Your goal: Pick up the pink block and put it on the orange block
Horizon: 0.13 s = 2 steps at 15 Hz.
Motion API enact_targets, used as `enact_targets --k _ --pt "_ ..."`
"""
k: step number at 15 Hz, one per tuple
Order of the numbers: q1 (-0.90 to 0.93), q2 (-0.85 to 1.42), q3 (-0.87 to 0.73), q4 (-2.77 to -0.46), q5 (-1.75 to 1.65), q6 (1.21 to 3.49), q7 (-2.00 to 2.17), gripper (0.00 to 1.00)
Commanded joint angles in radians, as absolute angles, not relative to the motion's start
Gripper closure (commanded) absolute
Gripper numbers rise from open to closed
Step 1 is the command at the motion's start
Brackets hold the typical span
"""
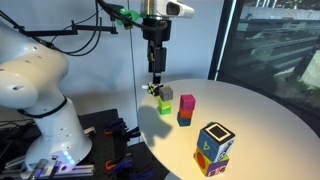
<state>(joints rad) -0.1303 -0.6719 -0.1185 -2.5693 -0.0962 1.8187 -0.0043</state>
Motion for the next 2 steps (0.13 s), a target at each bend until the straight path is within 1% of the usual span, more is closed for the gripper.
enact_targets --k 1,2 --pt "-0.133 -0.671 -0.116 -2.568 -0.095 1.817 -0.006 0.0" --pt "-0.133 -0.671 -0.116 -2.568 -0.095 1.817 -0.006 0.0"
